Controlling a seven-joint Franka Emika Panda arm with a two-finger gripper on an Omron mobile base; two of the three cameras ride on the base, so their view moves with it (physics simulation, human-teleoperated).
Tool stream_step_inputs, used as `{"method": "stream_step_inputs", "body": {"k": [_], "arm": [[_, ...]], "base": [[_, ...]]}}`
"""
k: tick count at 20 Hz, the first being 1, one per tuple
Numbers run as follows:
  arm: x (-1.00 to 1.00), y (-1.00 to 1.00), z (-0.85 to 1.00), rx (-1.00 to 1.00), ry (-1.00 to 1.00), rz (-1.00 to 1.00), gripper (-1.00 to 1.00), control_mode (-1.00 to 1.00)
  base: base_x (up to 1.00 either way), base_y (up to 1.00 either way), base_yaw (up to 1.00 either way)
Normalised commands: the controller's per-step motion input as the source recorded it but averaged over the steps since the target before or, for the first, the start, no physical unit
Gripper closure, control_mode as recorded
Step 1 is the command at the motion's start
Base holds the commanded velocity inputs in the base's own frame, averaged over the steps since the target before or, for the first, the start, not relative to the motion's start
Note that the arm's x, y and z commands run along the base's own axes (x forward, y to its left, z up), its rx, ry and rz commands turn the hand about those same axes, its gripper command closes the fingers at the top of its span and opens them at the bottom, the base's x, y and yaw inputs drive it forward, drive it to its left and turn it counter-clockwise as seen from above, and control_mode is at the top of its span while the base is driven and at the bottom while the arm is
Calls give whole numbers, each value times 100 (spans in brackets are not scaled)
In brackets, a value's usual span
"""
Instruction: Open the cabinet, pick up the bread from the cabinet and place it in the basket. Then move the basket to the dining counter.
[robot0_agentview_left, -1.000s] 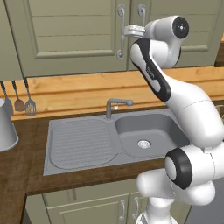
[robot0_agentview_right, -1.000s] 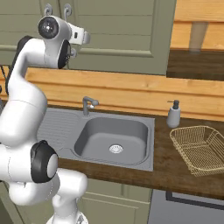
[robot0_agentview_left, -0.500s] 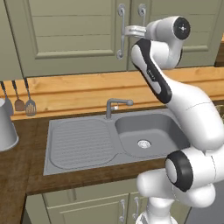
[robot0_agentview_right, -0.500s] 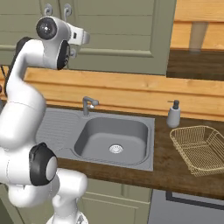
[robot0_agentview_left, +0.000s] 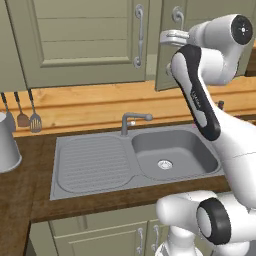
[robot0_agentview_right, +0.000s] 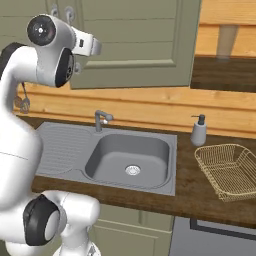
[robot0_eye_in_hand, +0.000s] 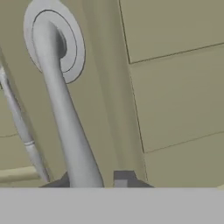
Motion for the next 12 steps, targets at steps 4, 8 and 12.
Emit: {"method": "stream_step_inputs", "body": {"k": [4,8,12], "arm": [[-100,-60,15,4,0,-1,100,-100],[-100,-58,23,8,0,-2,100,-100],[-100,-60,23,9,0,-1,100,-100]], "base": [[0,0,0],[0,0,0],[0,0,0]]}}
